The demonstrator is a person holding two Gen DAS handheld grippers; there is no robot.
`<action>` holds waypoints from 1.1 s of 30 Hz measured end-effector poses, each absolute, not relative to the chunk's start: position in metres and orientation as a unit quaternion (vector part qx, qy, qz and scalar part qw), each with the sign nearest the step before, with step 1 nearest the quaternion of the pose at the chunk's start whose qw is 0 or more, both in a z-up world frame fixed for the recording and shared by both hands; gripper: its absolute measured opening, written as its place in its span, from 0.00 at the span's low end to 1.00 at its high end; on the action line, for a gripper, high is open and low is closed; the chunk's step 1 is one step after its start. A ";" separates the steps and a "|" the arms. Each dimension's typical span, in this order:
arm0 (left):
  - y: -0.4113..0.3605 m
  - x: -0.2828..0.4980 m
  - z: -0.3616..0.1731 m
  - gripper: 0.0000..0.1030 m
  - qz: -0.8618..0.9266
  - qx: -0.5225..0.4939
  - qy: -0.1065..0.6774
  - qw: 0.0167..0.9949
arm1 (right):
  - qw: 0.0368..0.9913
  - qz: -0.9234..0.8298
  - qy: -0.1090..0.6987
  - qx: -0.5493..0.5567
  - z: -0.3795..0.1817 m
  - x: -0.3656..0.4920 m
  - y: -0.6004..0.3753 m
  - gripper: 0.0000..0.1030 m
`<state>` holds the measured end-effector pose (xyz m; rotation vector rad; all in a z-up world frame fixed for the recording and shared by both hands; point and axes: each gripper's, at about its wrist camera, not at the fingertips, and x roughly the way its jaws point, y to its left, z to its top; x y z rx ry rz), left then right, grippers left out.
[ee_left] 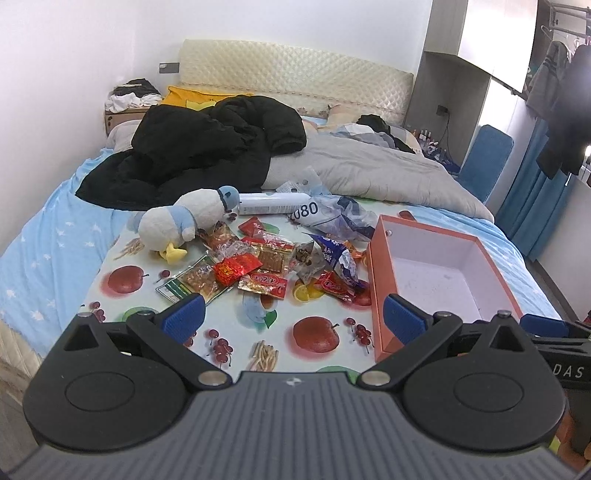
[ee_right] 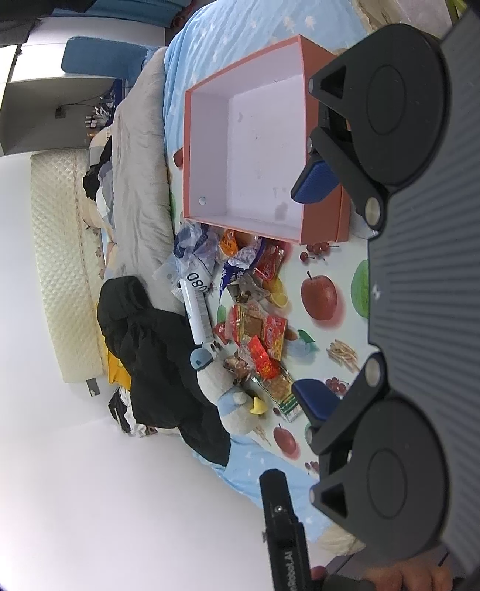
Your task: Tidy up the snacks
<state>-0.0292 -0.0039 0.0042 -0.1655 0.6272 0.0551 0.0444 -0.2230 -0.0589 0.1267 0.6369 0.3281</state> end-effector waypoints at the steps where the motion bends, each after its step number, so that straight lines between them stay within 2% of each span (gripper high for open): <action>1: -0.004 -0.029 0.004 1.00 0.027 -0.081 0.308 0.947 | 0.934 0.162 0.311 0.062 -0.059 0.044 -0.223 1.00; 33: -0.009 -0.030 0.002 1.00 0.022 -0.082 0.306 0.948 | 0.936 0.160 0.309 0.060 -0.058 0.041 -0.223 1.00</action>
